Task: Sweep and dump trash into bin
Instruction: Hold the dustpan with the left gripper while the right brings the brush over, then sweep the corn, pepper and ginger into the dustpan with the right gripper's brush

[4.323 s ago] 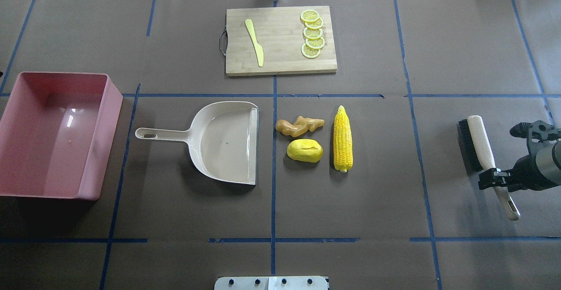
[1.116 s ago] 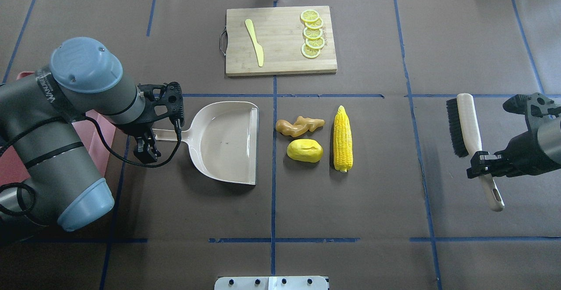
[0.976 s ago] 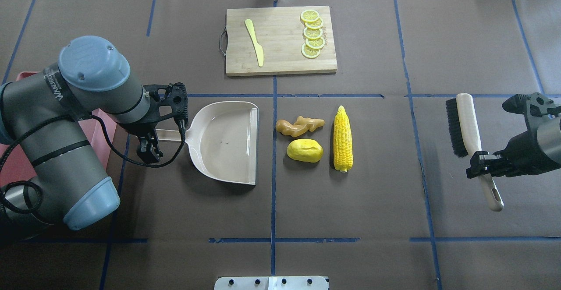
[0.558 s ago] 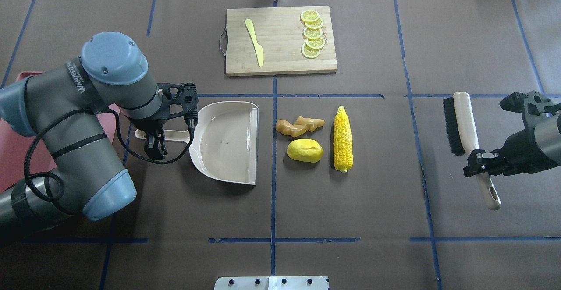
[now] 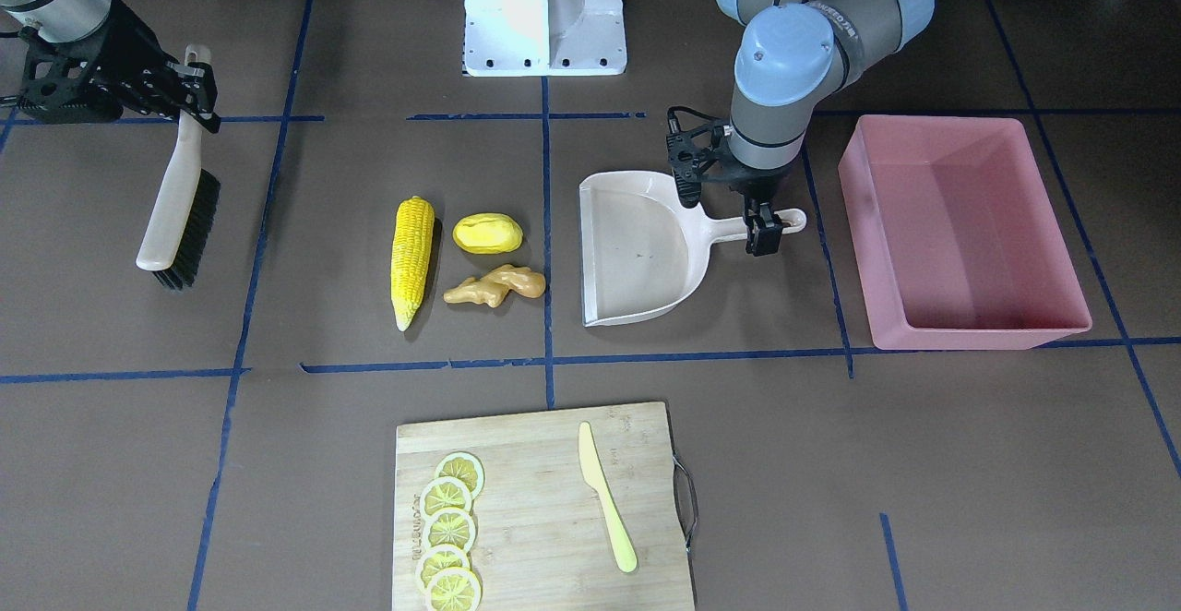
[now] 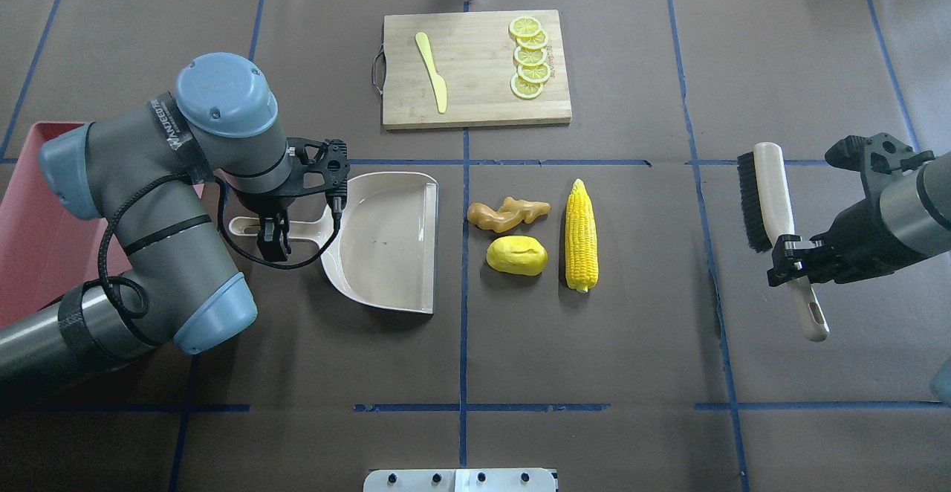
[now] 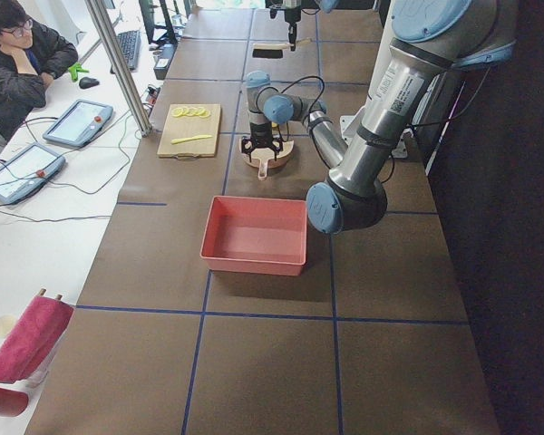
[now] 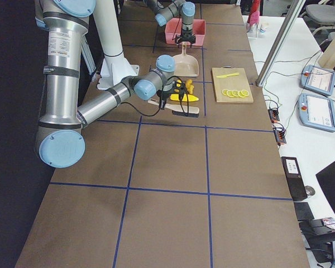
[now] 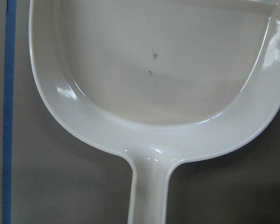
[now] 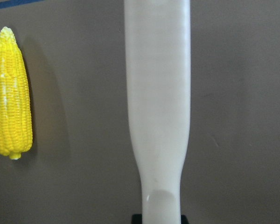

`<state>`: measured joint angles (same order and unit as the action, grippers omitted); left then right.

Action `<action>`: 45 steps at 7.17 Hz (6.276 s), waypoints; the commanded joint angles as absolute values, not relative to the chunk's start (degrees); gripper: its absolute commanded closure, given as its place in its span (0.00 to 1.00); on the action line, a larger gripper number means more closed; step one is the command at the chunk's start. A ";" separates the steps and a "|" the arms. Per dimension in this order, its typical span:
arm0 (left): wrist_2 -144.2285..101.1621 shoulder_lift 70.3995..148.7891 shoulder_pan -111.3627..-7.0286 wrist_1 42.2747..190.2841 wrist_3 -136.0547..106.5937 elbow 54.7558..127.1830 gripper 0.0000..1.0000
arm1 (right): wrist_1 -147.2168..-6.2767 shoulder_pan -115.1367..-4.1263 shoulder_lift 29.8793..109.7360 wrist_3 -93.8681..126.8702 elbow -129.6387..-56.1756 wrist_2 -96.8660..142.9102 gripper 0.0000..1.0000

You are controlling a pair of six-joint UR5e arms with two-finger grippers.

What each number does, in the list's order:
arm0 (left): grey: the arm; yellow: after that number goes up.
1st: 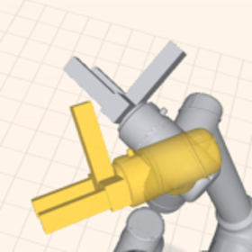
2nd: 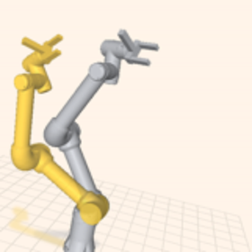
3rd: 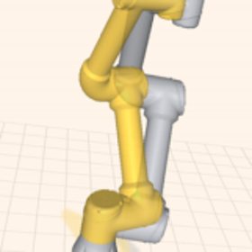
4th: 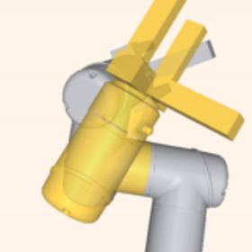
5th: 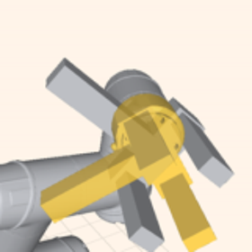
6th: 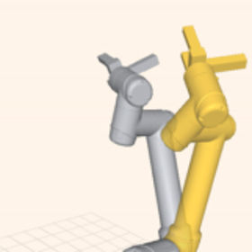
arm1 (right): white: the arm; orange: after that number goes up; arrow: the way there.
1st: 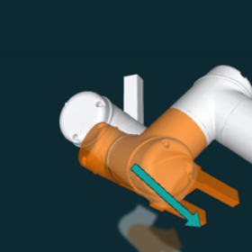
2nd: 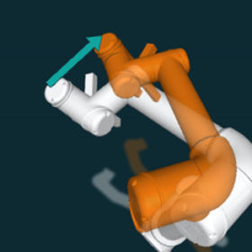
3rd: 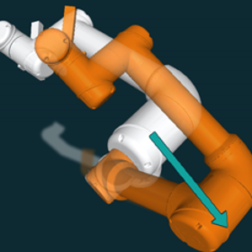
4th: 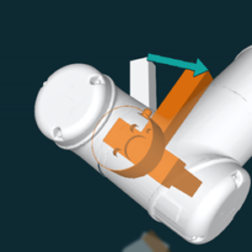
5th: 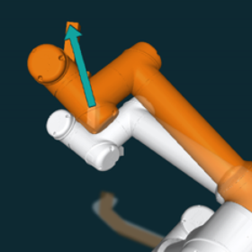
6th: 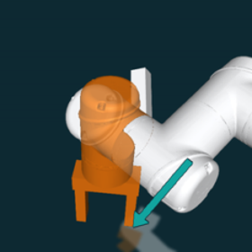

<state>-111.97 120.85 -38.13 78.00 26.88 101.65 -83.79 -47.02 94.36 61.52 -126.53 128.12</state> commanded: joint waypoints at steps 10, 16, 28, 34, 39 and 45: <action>-107.86 120.15 -36.65 81.13 27.33 96.33 0.67 | -91.23 -45.79 89.91 61.52 -127.27 127.79 1.00; -107.84 120.23 -36.83 78.51 26.45 97.38 0.97 | -91.23 -43.34 88.86 61.61 -126.22 127.27 1.00; -107.58 123.57 -34.81 75.06 25.67 97.65 0.99 | -103.53 -35.69 69.90 60.82 -113.31 120.77 1.00; -107.49 123.49 -34.81 74.88 25.14 97.82 0.98 | -104.15 -30.86 62.41 61.70 -105.56 116.46 1.00; -107.49 123.66 -34.37 74.88 23.91 97.82 0.98 | -103.80 -28.75 55.47 63.96 -100.72 116.28 1.00; -107.49 124.19 -34.01 74.97 22.68 97.74 0.98 | -98.54 -27.33 45.62 66.00 -89.83 116.72 1.00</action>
